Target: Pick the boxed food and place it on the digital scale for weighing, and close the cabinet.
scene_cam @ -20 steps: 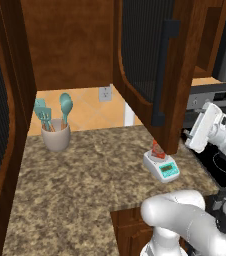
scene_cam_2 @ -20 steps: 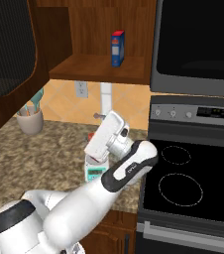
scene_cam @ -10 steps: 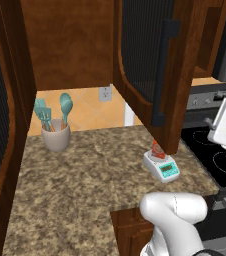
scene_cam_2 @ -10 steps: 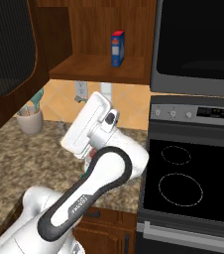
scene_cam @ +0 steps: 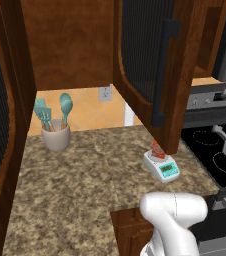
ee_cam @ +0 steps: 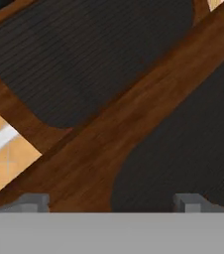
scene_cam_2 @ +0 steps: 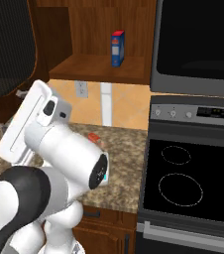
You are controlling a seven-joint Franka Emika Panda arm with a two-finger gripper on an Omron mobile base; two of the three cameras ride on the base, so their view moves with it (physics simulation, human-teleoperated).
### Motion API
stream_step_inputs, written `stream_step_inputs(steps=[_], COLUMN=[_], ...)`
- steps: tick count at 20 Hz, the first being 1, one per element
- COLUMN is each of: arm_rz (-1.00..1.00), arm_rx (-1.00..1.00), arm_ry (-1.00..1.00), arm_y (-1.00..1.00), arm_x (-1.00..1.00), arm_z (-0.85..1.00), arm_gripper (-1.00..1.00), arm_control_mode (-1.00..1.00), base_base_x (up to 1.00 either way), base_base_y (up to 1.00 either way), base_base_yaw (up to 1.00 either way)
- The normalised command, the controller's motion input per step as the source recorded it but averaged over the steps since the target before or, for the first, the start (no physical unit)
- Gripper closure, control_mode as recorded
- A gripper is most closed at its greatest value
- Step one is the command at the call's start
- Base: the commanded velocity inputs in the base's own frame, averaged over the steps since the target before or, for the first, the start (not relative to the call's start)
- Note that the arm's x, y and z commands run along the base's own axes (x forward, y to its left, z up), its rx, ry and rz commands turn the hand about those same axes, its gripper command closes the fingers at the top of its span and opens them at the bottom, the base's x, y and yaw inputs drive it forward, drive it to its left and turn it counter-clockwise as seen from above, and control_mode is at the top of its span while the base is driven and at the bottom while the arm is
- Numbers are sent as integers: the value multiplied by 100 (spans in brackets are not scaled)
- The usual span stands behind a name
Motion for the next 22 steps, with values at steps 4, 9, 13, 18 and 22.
stream_step_inputs(steps=[4,9,13,18,22], arm_rz=[-7,-14,-28,-51,-58], arm_rx=[-7,-8,-13,-22,-18], arm_ry=[-3,-21,-27,-23,-22], arm_y=[92,100,100,100,100], arm_x=[-95,-40,0,53,74], arm_z=[0,-7,-32,-59,-56], arm_gripper=[-100,-100,-100,-100,-100], arm_control_mode=[-100,-100,-100,-100,-100], base_base_x=[0,0,0,0,0], base_base_y=[0,0,0,0,0], base_base_yaw=[0,0,0,0,0])
